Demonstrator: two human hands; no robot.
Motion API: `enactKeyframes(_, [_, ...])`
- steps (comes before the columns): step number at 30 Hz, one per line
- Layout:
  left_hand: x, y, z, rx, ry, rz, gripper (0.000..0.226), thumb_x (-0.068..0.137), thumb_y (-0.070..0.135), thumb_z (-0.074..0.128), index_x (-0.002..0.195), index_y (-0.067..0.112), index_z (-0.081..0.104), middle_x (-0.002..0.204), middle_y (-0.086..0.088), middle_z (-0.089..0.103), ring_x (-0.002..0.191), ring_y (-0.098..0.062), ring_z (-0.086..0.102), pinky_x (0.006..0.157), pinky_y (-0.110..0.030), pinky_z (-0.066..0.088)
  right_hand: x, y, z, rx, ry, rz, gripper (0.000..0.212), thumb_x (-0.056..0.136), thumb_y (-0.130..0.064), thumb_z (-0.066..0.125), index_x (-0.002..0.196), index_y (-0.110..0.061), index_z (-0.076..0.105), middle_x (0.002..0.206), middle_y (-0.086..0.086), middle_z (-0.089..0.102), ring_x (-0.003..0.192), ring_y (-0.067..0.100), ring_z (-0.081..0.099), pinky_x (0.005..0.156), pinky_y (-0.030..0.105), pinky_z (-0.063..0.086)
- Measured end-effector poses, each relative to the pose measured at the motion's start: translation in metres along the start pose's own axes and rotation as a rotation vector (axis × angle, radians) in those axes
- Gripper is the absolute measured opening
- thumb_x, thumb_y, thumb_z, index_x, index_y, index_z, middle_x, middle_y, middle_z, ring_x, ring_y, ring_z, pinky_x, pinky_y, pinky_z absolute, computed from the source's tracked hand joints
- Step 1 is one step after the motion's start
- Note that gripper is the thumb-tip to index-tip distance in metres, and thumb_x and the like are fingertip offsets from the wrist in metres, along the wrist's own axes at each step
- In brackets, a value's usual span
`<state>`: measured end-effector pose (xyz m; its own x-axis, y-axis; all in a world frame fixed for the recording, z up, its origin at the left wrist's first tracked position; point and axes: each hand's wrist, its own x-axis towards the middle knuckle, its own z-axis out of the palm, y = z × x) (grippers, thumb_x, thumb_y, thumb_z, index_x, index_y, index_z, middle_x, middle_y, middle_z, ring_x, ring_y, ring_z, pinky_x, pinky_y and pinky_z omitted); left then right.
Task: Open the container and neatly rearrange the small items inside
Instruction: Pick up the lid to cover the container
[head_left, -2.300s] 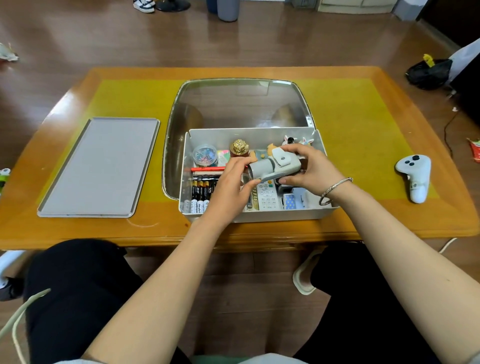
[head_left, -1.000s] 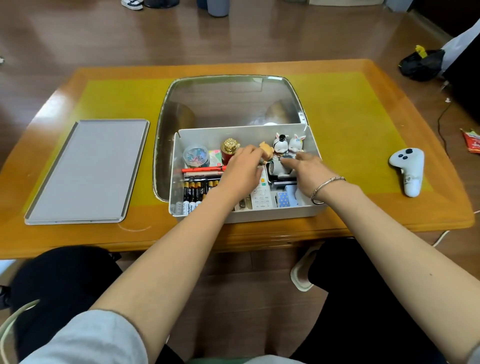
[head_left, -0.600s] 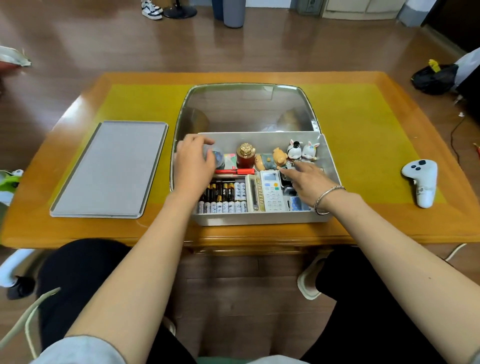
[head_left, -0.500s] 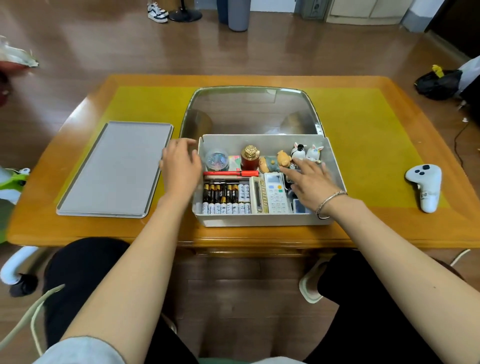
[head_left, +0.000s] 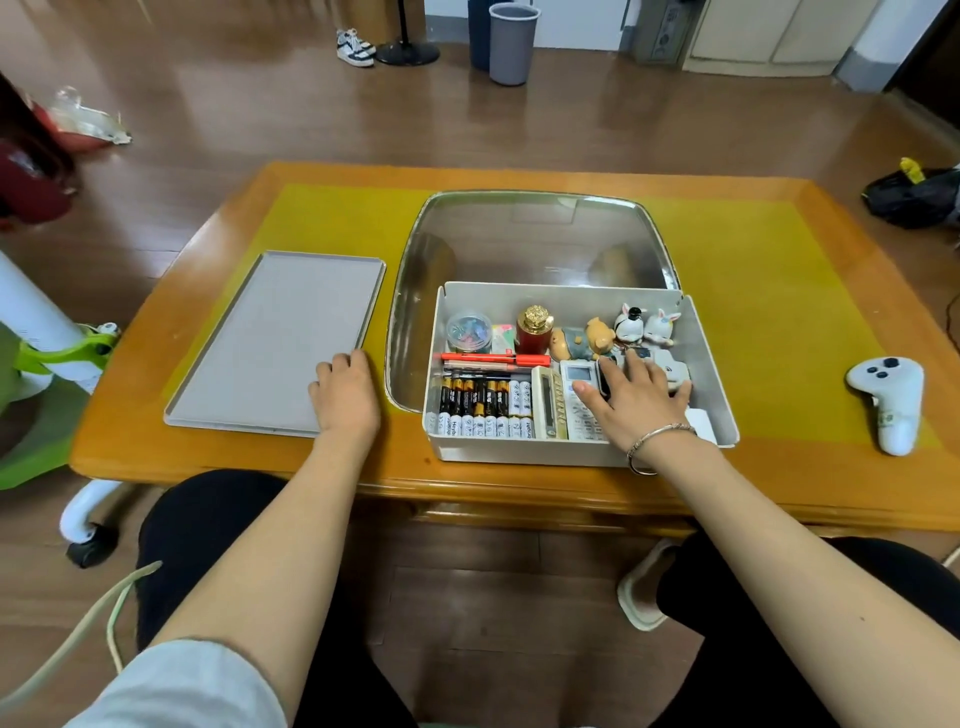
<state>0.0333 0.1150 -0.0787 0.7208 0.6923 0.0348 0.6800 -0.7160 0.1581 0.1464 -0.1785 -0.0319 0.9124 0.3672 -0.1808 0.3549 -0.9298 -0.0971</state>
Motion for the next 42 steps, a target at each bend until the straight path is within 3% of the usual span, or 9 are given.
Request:
enactKeyframes(4, [-0.001, 0.011, -0.008, -0.072, -0.015, 0.035, 0.044, 0.092, 0.005, 0.051, 0.134, 0.007, 0.035, 0.126, -0.025, 0.046, 0.112, -0.038, 0.045, 0.091, -0.042, 0.043, -0.001, -0.001, -0.001, 0.014, -0.005, 0.004, 0.068, 0.090, -0.067, 0.019, 0.147, -0.030, 0.023, 0.158, 0.003, 0.008, 0.145, 0.027, 0.004, 0.109, 0.064, 0.003])
enactKeyframes(9, [0.004, 0.020, -0.016, 0.055, -0.033, -0.039, 0.047, 0.087, 0.011, 0.060, 0.128, 0.006, 0.036, 0.123, -0.023, 0.047, 0.111, -0.037, 0.048, 0.090, -0.042, 0.042, -0.003, -0.002, -0.005, -0.007, 0.030, -0.006, 0.066, 0.092, -0.064, 0.021, 0.146, -0.027, 0.026, 0.157, 0.005, 0.013, 0.144, 0.028, 0.009, 0.110, 0.061, 0.000])
enactKeyframes(16, [0.022, 0.019, -0.047, 0.084, 0.122, -0.023, 0.048, 0.079, -0.004, 0.061, 0.122, 0.010, 0.044, 0.120, -0.020, 0.044, 0.110, -0.038, 0.044, 0.090, -0.044, 0.039, -0.002, -0.001, -0.013, -0.020, 0.065, -0.019, 0.062, 0.093, -0.059, 0.031, 0.145, -0.026, 0.026, 0.157, 0.006, 0.014, 0.144, 0.028, 0.006, 0.110, 0.063, -0.002])
enactKeyframes(20, [0.035, 0.035, -0.080, 0.035, 0.246, 0.020, 0.035, 0.087, -0.002, 0.048, 0.118, 0.013, 0.050, 0.117, -0.019, 0.048, 0.110, -0.037, 0.044, 0.089, -0.043, 0.034, 0.001, -0.003, -0.022, 0.001, 0.113, -0.024, 0.062, 0.092, -0.057, 0.035, 0.145, -0.026, 0.026, 0.156, 0.006, 0.015, 0.144, 0.028, 0.006, 0.109, 0.064, -0.003])
enactKeyframes(27, [0.042, 0.072, -0.123, -0.108, 0.451, 0.106, 0.035, 0.085, -0.007, 0.049, 0.111, 0.015, 0.057, 0.106, -0.017, 0.050, 0.101, -0.034, 0.042, 0.081, -0.043, 0.030, 0.011, 0.002, -0.048, 0.025, 0.203, -0.020, 0.054, 0.090, -0.049, 0.046, 0.139, -0.027, 0.035, 0.151, 0.006, 0.026, 0.142, 0.027, 0.014, 0.110, 0.062, 0.000])
enactKeyframes(30, [0.042, 0.084, -0.143, -0.144, 0.524, 0.175, 0.032, 0.087, -0.002, 0.049, 0.109, 0.018, 0.060, 0.105, -0.015, 0.050, 0.100, -0.033, 0.042, 0.078, -0.041, 0.024, 0.016, 0.008, -0.062, 0.130, 0.262, -0.033, 0.055, 0.089, -0.042, 0.052, 0.138, -0.022, 0.038, 0.150, 0.006, 0.029, 0.141, 0.026, 0.019, 0.113, 0.054, 0.003])
enactKeyframes(35, [0.034, 0.105, -0.183, -0.236, 0.649, 0.304, 0.034, 0.087, 0.003, 0.048, 0.108, 0.024, 0.064, 0.102, -0.011, 0.050, 0.100, -0.032, 0.041, 0.081, -0.038, 0.017, 0.030, 0.018, -0.096, 0.527, 0.351, -0.102, 0.062, 0.085, -0.026, 0.066, 0.138, -0.008, 0.038, 0.144, 0.012, 0.038, 0.134, 0.028, 0.032, 0.110, 0.036, 0.026])
enactKeyframes(40, [0.017, 0.131, -0.214, -0.185, 0.672, 0.507, 0.043, 0.080, -0.002, 0.060, 0.110, 0.029, 0.065, 0.104, -0.007, 0.049, 0.102, -0.031, 0.042, 0.101, -0.043, 0.014, 0.043, 0.026, -0.126, 0.816, 0.415, 0.001, 0.080, 0.085, -0.028, 0.067, 0.146, -0.004, 0.020, 0.151, 0.013, 0.030, 0.137, 0.026, 0.032, 0.109, 0.036, 0.029])
enactKeyframes(42, [0.009, 0.137, -0.218, -0.199, 0.644, 0.580, 0.039, 0.084, 0.003, 0.060, 0.112, 0.029, 0.063, 0.105, -0.006, 0.049, 0.104, -0.031, 0.041, 0.108, -0.049, 0.013, 0.044, 0.031, -0.134, 0.900, 0.454, 0.009, 0.077, 0.085, -0.027, 0.067, 0.145, -0.005, 0.024, 0.149, 0.011, 0.034, 0.135, 0.023, 0.035, 0.107, 0.032, 0.033])
